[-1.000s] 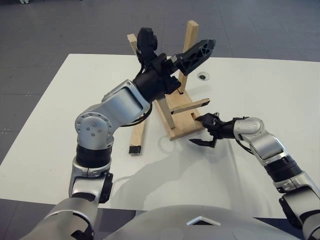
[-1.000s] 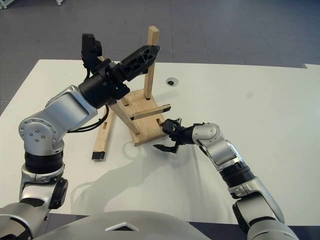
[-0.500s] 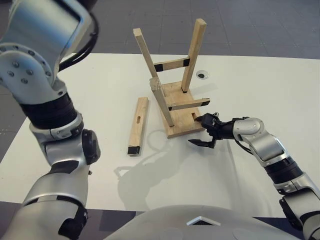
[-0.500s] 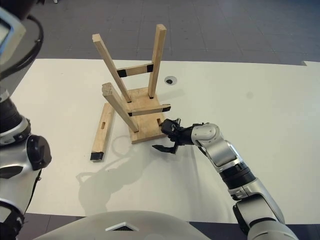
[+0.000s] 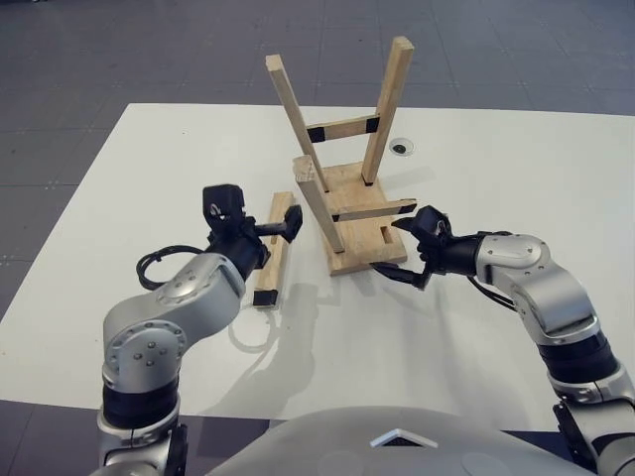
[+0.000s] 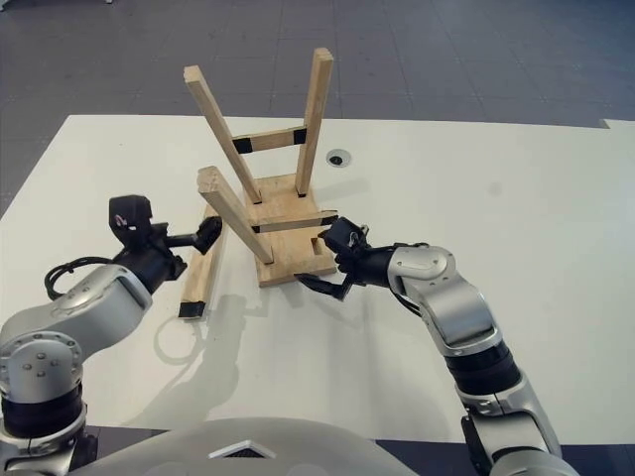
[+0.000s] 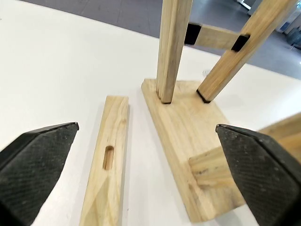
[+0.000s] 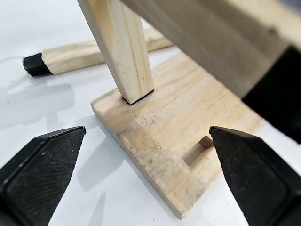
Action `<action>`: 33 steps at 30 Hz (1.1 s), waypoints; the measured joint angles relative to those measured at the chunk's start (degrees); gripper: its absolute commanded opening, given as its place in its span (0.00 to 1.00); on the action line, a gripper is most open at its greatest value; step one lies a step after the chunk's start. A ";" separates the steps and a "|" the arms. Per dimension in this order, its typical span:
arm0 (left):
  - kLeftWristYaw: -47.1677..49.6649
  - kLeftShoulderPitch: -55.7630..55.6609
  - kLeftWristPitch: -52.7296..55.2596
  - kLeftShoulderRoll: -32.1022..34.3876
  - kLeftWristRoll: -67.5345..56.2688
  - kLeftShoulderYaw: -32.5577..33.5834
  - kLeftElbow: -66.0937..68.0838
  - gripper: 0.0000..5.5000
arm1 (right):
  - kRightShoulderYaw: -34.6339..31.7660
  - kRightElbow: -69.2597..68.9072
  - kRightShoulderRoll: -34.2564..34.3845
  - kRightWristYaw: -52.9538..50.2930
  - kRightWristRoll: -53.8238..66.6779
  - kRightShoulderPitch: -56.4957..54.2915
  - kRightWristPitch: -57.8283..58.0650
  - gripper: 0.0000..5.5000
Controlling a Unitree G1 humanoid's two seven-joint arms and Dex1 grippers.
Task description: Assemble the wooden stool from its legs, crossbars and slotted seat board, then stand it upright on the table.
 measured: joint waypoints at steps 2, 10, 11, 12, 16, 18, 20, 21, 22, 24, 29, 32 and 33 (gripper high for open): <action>-0.43 2.67 0.72 0.09 1.20 -1.31 -0.48 0.99 | -0.72 -3.40 0.10 -1.37 1.26 0.55 2.29 0.88; -7.67 11.70 1.99 0.74 13.67 -5.66 2.84 0.99 | -3.85 -8.73 1.39 -5.28 5.85 1.83 7.25 0.88; -8.52 12.16 1.65 1.01 15.67 -5.67 3.44 0.99 | -4.17 -9.17 1.40 -5.52 6.34 2.17 7.59 0.88; -9.59 12.40 1.08 1.01 17.89 -5.65 4.10 0.99 | -4.43 -9.33 1.40 -5.81 6.68 2.65 7.80 0.88; -12.91 12.22 0.17 -0.47 22.26 -5.64 5.08 0.99 | -4.51 -9.33 1.07 -6.19 7.15 3.54 7.96 0.88; -14.70 12.15 0.31 -1.38 23.59 -5.64 5.59 0.99 | -4.67 -9.68 0.58 -5.59 9.11 3.92 8.76 0.88; -16.02 12.09 1.12 -2.34 24.03 -5.57 5.66 0.95 | -5.97 -10.42 0.49 -4.51 12.49 3.95 10.64 0.88; -16.79 12.09 1.89 -2.88 24.20 -5.51 5.81 0.92 | -7.99 -11.41 0.54 -3.62 15.94 3.83 12.44 0.88; -17.28 12.15 2.45 -3.45 24.42 -5.23 6.03 0.88 | -10.88 -12.38 0.77 -2.75 20.80 3.01 14.83 0.88; -17.70 12.54 2.75 -4.14 24.57 -4.24 6.32 0.84 | -17.67 -13.29 2.25 -3.57 30.87 -1.85 18.12 0.88; -21.63 13.16 3.01 -3.13 29.23 -4.36 6.67 0.70 | -36.80 -6.04 2.62 -25.07 61.02 -26.81 16.76 0.88; -27.74 13.03 2.05 1.88 33.70 -7.64 7.91 0.61 | -40.59 -1.35 2.14 -37.79 69.67 -33.37 12.40 0.88; -30.57 12.69 0.62 4.30 35.78 -9.34 8.38 0.57 | -40.86 0.27 1.97 -40.47 70.73 -33.88 11.50 0.88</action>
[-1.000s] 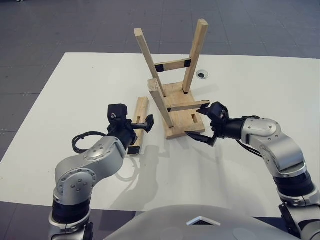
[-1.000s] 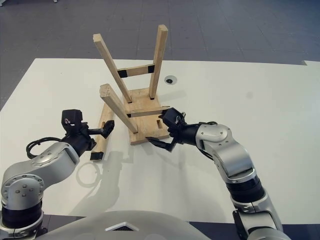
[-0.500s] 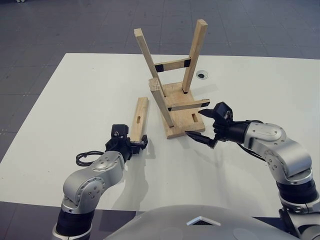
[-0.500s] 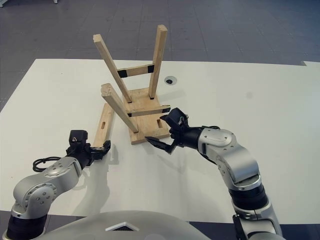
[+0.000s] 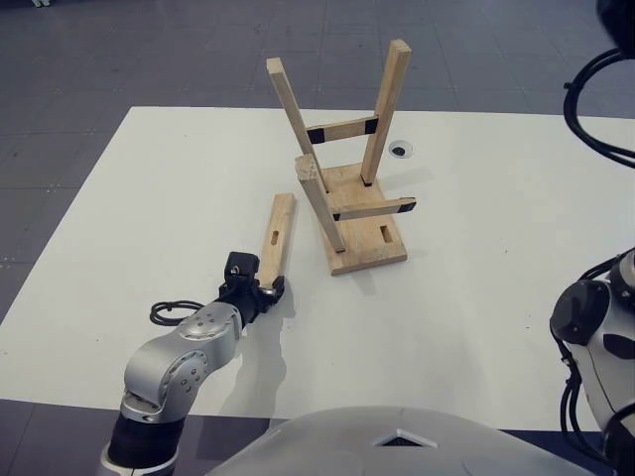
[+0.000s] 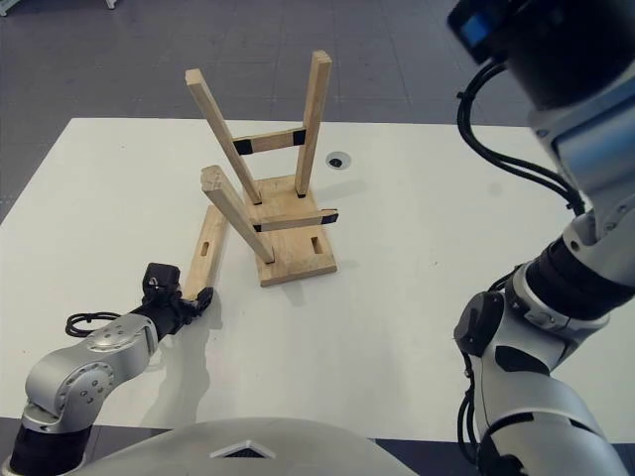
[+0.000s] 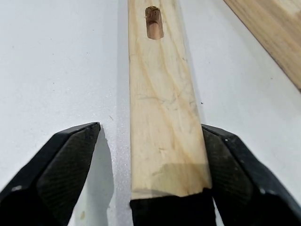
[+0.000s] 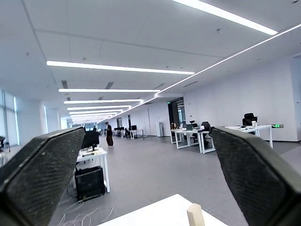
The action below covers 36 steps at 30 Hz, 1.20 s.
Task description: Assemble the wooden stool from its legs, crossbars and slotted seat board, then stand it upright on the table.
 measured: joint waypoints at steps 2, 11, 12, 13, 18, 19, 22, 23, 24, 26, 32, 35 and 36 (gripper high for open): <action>-5.81 -0.72 -4.44 5.18 4.72 -3.85 1.33 0.50 | -0.70 3.52 -0.44 -3.64 0.64 -0.07 -1.75 0.88; -11.28 -18.04 -7.40 -2.58 -4.37 16.33 18.18 0.37 | 3.97 10.54 0.50 -6.36 -4.52 0.82 -5.85 0.88; -11.59 -23.67 -7.39 -3.51 -8.25 19.36 18.16 0.37 | 5.50 11.74 1.50 -5.85 -5.63 0.80 -5.85 0.88; -12.32 -30.31 -7.21 -4.15 -13.79 22.68 18.14 0.37 | 6.75 13.33 2.46 -4.41 -6.09 0.76 -5.85 0.88; -21.95 -53.77 -3.27 0.05 -29.63 28.91 23.09 0.37 | 9.32 22.16 3.03 6.41 -6.38 -1.78 -2.53 0.98; -25.39 -55.59 -1.95 0.64 -32.46 28.94 23.74 0.37 | 9.65 23.08 3.02 8.97 -5.11 -3.00 -0.72 1.00; -38.35 -59.25 2.46 3.49 -40.51 28.57 25.82 0.37 | 10.82 28.10 3.00 15.81 -3.28 -7.97 3.61 1.00; -41.32 -59.83 3.47 4.02 -41.89 28.38 26.35 0.37 | 11.25 29.40 3.00 17.77 -3.23 -9.07 4.69 1.00; -44.62 -60.25 4.42 4.36 -43.12 27.76 26.93 0.37 | 11.58 30.82 2.97 20.33 -3.24 -10.08 6.19 1.00; -48.57 -60.50 5.66 4.79 -43.46 25.85 27.45 0.37 | 11.79 32.64 2.79 24.30 -3.32 -10.86 8.03 1.00; -51.00 -62.25 5.56 3.60 -41.57 22.07 28.19 0.37 | 11.79 35.39 3.22 29.91 -3.21 -16.13 12.03 1.00; -50.79 -62.21 5.47 2.22 -41.56 21.62 27.52 0.37 | 11.72 35.12 4.81 30.10 -3.09 -18.01 12.64 1.00; -50.59 -62.19 5.46 1.60 -41.57 21.45 27.01 0.37 | 11.64 34.95 5.41 29.81 -3.09 -18.04 12.63 0.95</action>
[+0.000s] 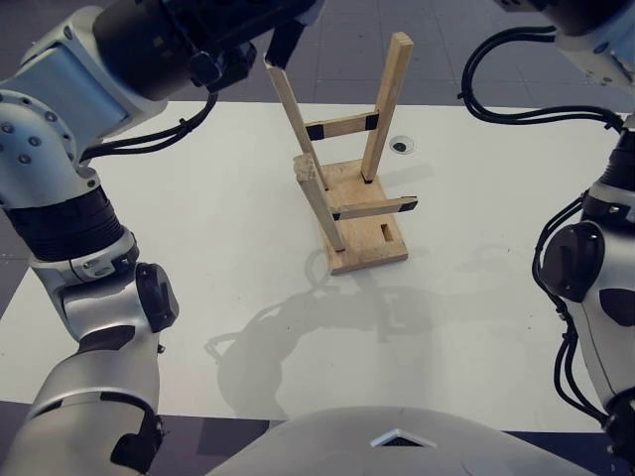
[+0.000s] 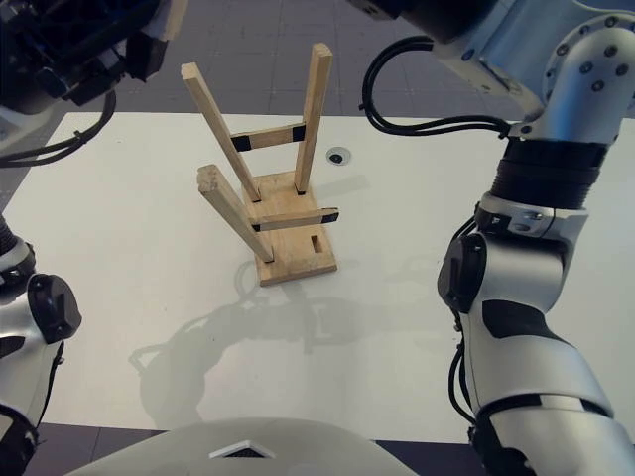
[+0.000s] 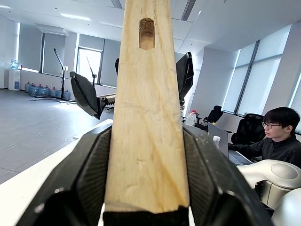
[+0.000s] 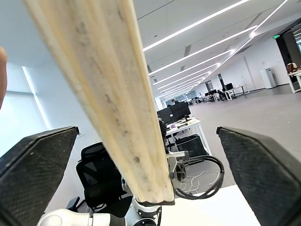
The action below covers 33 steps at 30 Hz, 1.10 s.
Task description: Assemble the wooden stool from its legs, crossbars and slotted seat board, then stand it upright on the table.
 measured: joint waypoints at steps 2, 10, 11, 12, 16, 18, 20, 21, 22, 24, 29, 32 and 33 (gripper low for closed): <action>0.65 0.07 0.00 -0.83 -0.01 -0.41 -0.81 0.37 | -0.23 -0.08 0.90 -0.76 -0.25 -0.21 -0.62 0.89; 3.11 0.77 0.18 -1.65 -0.37 -0.35 -1.74 0.37 | 0.20 0.23 1.81 -1.47 -0.28 -0.95 2.51 0.62; 3.34 0.99 0.38 -1.65 -0.75 -0.35 -1.76 0.37 | 0.60 0.27 1.71 -1.00 -0.30 -0.95 3.53 0.59; 3.40 1.03 0.46 -1.65 -0.80 -0.36 -1.76 0.37 | 0.98 0.27 1.55 -0.48 -0.34 -0.94 4.25 0.55; 4.27 1.58 0.93 -1.46 -1.29 -0.41 -2.27 0.37 | 2.51 0.13 0.67 3.19 -2.48 -0.98 6.21 0.43; 4.55 1.81 1.13 -1.46 -1.35 -0.51 -2.43 0.37 | 2.90 0.12 0.19 4.15 -3.41 -0.99 6.37 0.43; 4.97 1.81 1.18 -1.46 -1.35 -0.75 -2.54 0.37 | 2.92 0.09 0.00 5.24 -4.68 -1.00 6.44 0.42; 5.02 1.82 1.19 -1.46 -1.35 -0.82 -2.54 0.37 | 2.92 0.09 -0.04 5.49 -4.91 -1.00 6.44 0.42; 5.08 1.83 1.20 -1.46 -1.35 -0.87 -2.55 0.37 | 2.92 0.09 -0.04 5.72 -5.22 -1.00 6.44 0.42; 5.20 1.89 1.17 -1.33 -1.23 -1.03 -2.71 0.37 | 2.88 0.08 -0.04 6.08 -5.76 -0.99 6.52 0.42; 6.27 2.12 0.70 -1.14 -1.41 -1.24 -3.33 0.50 | 2.20 0.18 -0.04 5.70 -7.01 -0.85 6.58 0.38; 7.67 2.12 0.75 -1.05 -2.61 0.18 -2.66 0.56 | 2.07 0.44 -0.38 6.05 -7.75 -0.31 6.58 0.37; 8.69 2.12 0.71 -0.72 -2.88 0.95 -1.71 0.56 | 2.09 0.62 -0.76 6.45 -8.54 0.09 6.58 0.37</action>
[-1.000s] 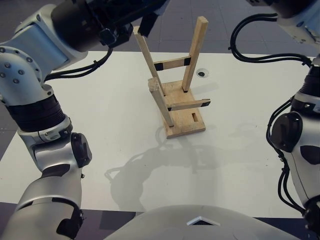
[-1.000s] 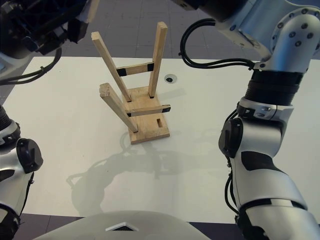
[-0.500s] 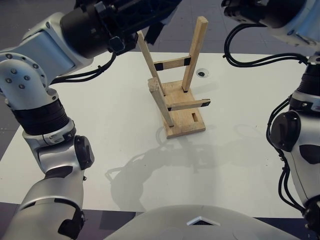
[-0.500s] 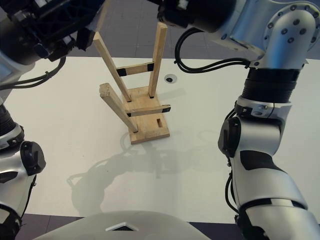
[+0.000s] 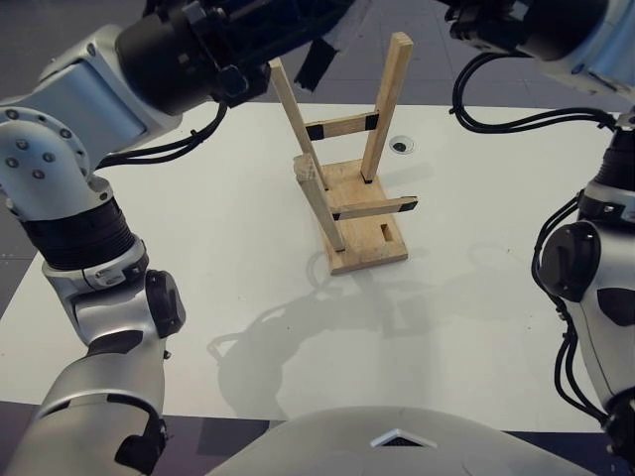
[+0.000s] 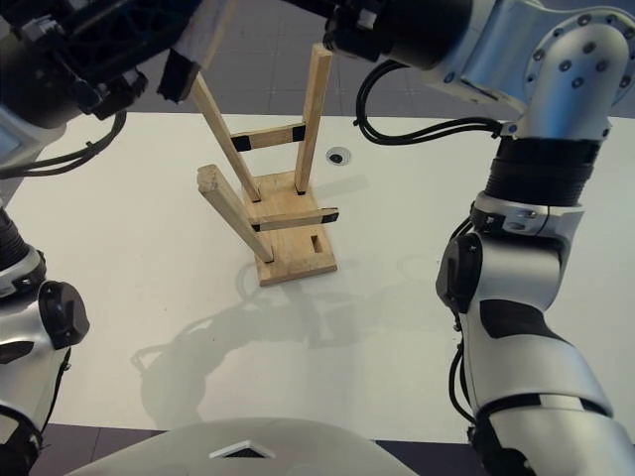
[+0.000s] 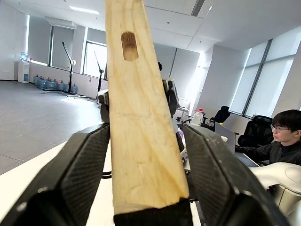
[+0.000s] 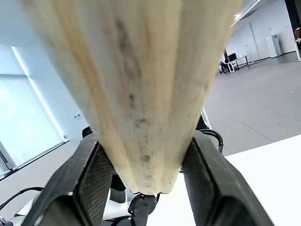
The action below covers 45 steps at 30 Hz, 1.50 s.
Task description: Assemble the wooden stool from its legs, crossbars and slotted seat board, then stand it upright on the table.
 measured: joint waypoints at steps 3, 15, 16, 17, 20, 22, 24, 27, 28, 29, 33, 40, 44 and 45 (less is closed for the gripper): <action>1.88 -0.01 -0.21 0.86 -1.80 2.44 1.69 0.56 | 0.51 0.75 -1.60 2.80 -3.22 1.05 -0.48 0.37; -1.02 28.35 -4.55 9.83 9.19 6.48 -14.86 0.56 | 2.87 7.77 -8.89 13.78 -19.31 5.96 -11.26 0.37; -2.16 30.29 -4.88 10.13 10.17 6.19 -16.14 0.56 | 2.76 7.51 -8.87 13.77 -19.42 6.33 -11.24 0.37; -4.12 32.33 -5.09 10.58 10.42 5.90 -17.74 0.59 | 2.48 7.35 -8.88 13.74 -19.71 6.64 -11.21 0.37; -13.20 36.52 -5.24 13.44 10.18 3.11 -20.63 0.66 | 1.86 7.02 -8.93 13.69 -19.87 7.15 -11.15 0.37; -16.50 36.57 -6.17 15.68 13.79 0.00 -19.45 0.71 | 1.62 6.94 -8.91 13.53 -19.95 7.18 -11.03 0.37; -19.13 36.59 -8.28 18.04 19.33 -3.15 -17.11 0.76 | 1.30 6.73 -8.85 13.37 -19.95 7.26 -10.64 0.37; -22.47 36.59 -11.78 20.03 26.93 -8.34 -14.13 0.81 | 1.12 6.53 -8.70 13.18 -19.95 7.60 -10.22 0.37; -23.55 36.62 -12.17 20.05 28.07 -9.80 -13.84 0.81 | 1.12 6.53 -8.61 13.14 -19.95 7.60 -10.11 0.37; -24.77 36.67 -12.67 20.04 28.15 -10.90 -13.77 0.81 | 1.12 6.53 -8.54 13.13 -19.95 7.60 -10.05 0.37; -29.95 36.23 -13.12 19.88 29.46 -15.98 -12.79 0.81 | 1.21 6.77 -8.53 13.30 -20.89 7.59 -10.05 0.37; -28.15 32.01 -18.10 14.55 40.61 -23.84 -3.88 0.81 | 0.92 7.30 -8.46 13.66 -20.92 7.38 -9.40 0.37; -30.39 29.54 -19.79 11.91 42.67 -26.34 -0.72 0.81 | 0.67 7.32 -8.14 13.70 -20.92 7.02 -9.31 0.37; -30.61 29.03 -20.17 11.50 43.39 -26.76 0.10 0.81 | 0.46 7.32 -8.07 13.68 -20.92 6.84 -9.21 0.37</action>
